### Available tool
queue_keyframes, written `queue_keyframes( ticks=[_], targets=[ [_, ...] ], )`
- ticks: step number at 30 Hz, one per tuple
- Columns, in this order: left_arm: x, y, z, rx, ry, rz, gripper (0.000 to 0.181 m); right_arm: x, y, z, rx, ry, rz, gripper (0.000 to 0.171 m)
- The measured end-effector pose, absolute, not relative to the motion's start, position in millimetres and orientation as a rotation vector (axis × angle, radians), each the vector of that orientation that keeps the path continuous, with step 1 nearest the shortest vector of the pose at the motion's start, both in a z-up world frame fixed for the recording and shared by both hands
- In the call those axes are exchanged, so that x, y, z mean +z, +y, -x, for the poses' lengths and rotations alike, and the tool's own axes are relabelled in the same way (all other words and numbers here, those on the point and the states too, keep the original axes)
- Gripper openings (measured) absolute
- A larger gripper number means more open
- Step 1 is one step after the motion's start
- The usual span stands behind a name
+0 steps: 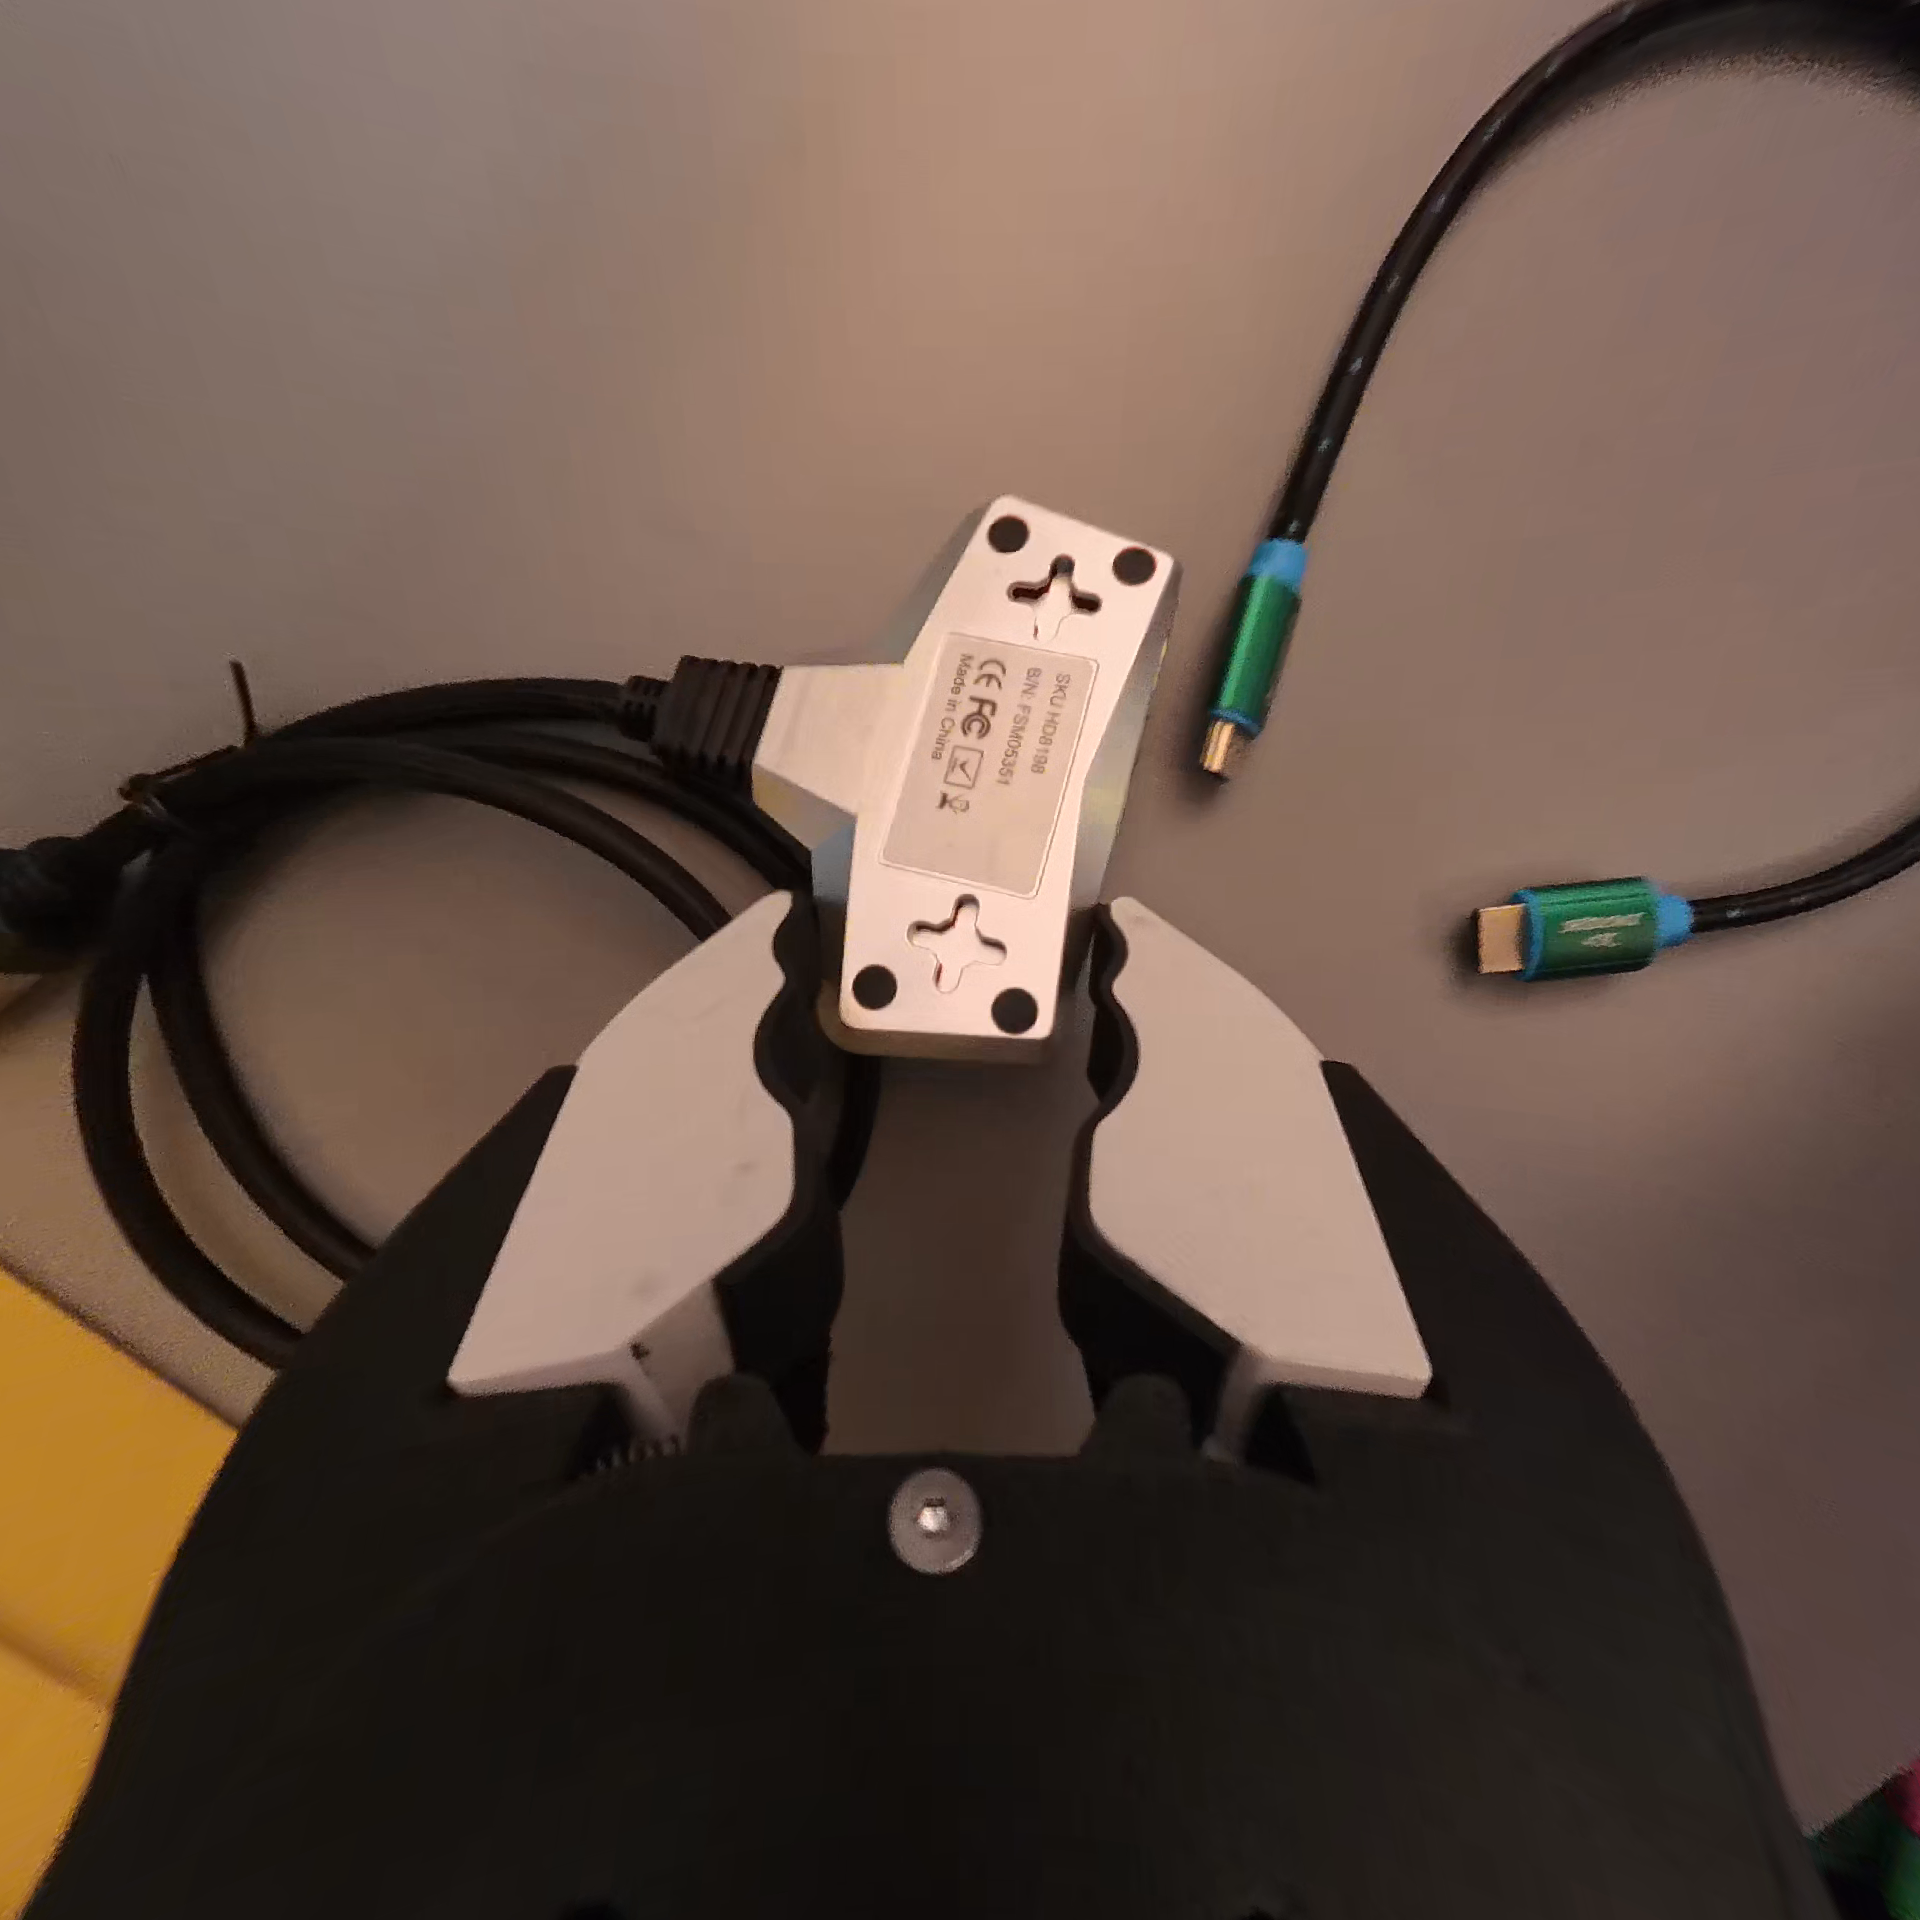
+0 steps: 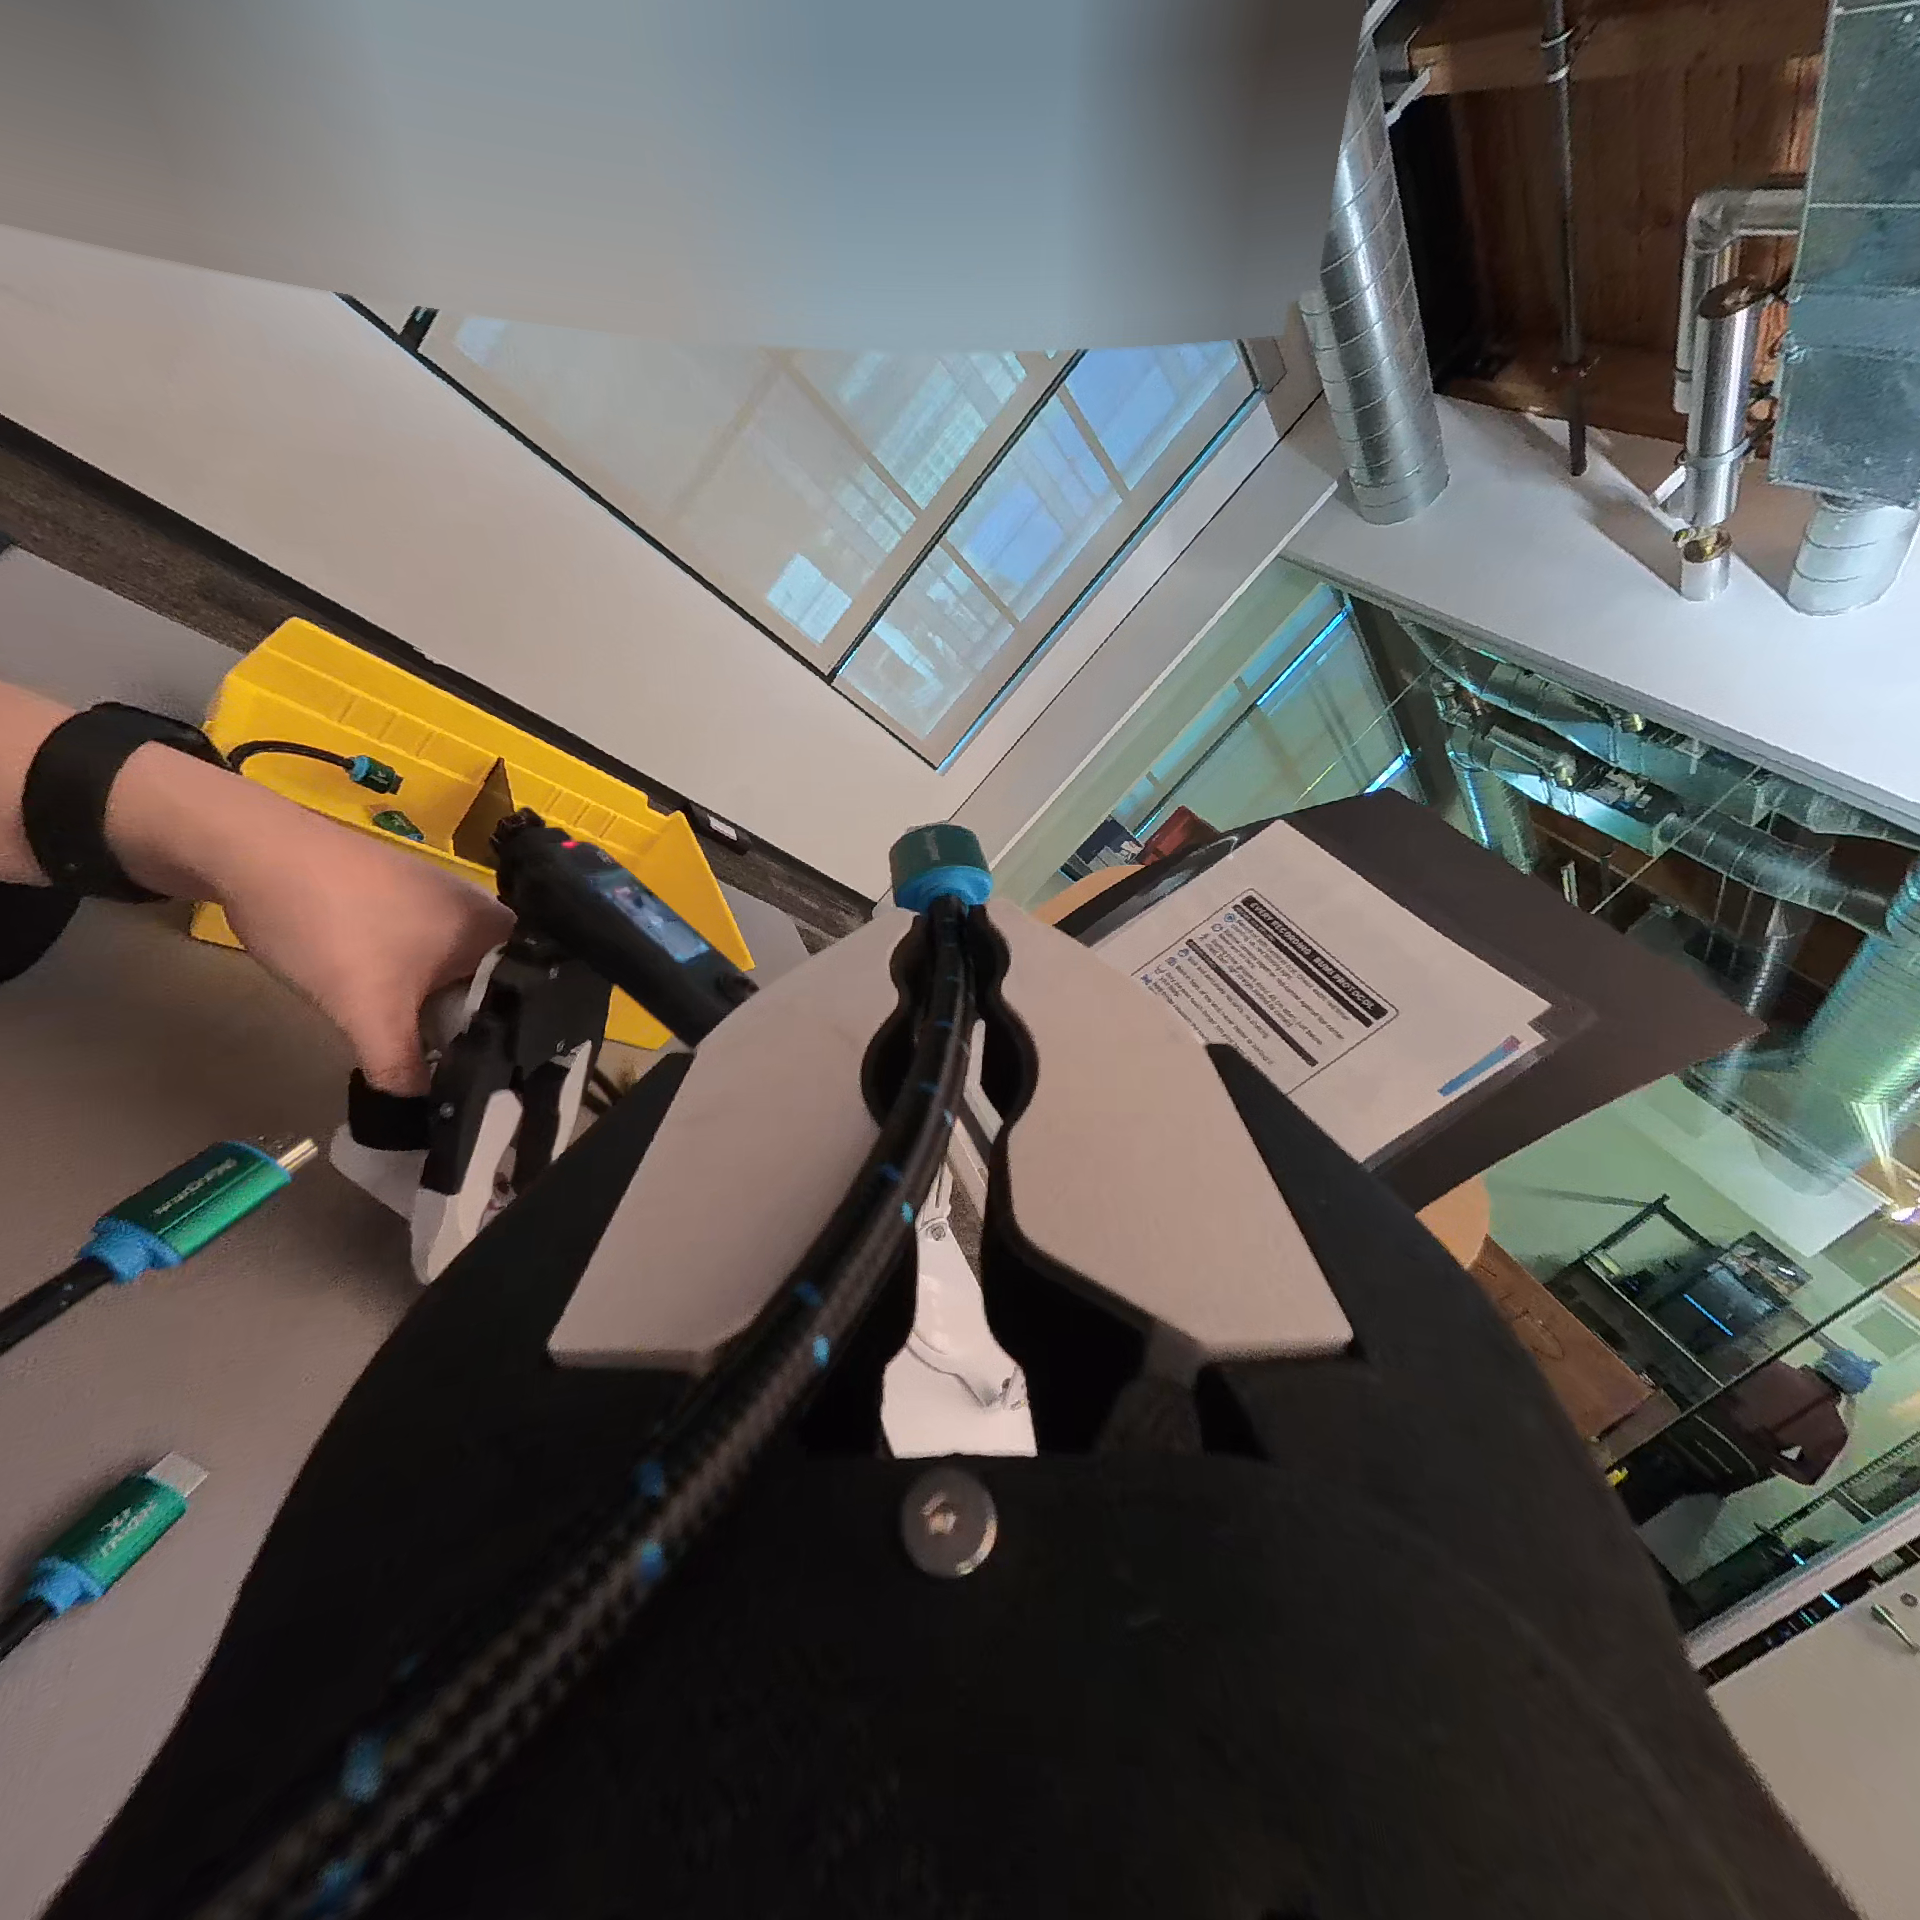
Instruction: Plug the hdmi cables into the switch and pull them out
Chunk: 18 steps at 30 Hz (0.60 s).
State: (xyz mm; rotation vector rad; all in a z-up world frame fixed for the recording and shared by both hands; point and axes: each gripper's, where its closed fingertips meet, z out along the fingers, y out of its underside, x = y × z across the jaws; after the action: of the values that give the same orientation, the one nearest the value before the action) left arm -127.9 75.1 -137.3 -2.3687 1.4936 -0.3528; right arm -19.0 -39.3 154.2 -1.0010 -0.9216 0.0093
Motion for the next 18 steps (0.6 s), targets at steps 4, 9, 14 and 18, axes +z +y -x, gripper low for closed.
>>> queue_keyframes(
  ticks=[4, 9, 14, 18],
  targets=[
    [-122.4, 73.6, 122.2, -0.657, 1.351, 2.428, 0.048, 149.0, -35.1, 17.9, 0.044, -0.926, 1.037, 0.008],
    [-103.5, 73.0, 118.4, -1.122, 1.13, 2.445, 0.049, 123.4, -5.1, 22.0, 0.036, -0.895, 1.22, 0.007],
    [-59.0, 69.6, 109.6, -1.62, 0.916, 2.271, 0.048, 100.8, 11.0, 39.2, 0.035, -0.903, 1.33, 0.008],
    [-22.9, 66.4, 95.8, -1.994, 0.747, 2.066, 0.048, 91.5, 20.0, 48.9, -0.004, -0.885, 1.365, 0.007]
  ],
)
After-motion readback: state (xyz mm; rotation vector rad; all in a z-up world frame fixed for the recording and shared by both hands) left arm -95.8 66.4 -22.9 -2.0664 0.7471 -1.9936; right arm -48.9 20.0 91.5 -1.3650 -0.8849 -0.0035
